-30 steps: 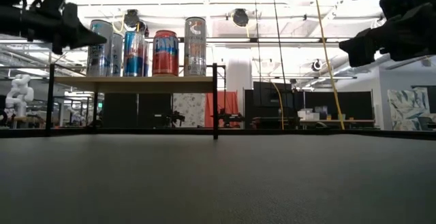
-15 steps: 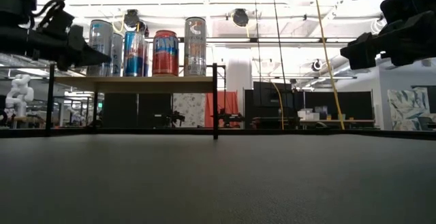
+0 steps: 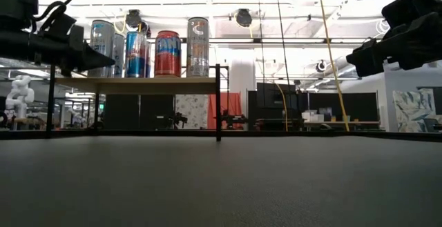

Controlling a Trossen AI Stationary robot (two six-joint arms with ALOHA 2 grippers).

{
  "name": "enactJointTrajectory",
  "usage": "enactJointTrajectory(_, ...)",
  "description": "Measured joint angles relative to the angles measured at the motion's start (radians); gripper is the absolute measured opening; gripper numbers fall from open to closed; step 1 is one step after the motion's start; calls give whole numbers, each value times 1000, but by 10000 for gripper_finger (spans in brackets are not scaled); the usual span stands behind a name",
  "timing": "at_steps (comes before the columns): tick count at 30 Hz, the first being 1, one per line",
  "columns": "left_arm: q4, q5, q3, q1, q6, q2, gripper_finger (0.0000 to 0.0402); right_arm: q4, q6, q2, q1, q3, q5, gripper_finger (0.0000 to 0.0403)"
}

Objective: Place canned beverage on shelf
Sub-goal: Return to Home Position

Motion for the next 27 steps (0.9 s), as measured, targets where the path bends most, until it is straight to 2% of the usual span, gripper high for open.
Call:
enactJointTrajectory(4, 20, -7, 3, 0, -124, -1, 2, 0, -8, 0, 0, 0, 0, 219)
enactJointTrajectory(11, 20, -8, 0, 0, 107, 1, 2, 0, -8, 0, 0, 0, 0, 219)
enactJointTrajectory(27, 23, -8, -2, 0, 136, -7, 2, 0, -8, -26, 0, 0, 0, 219)
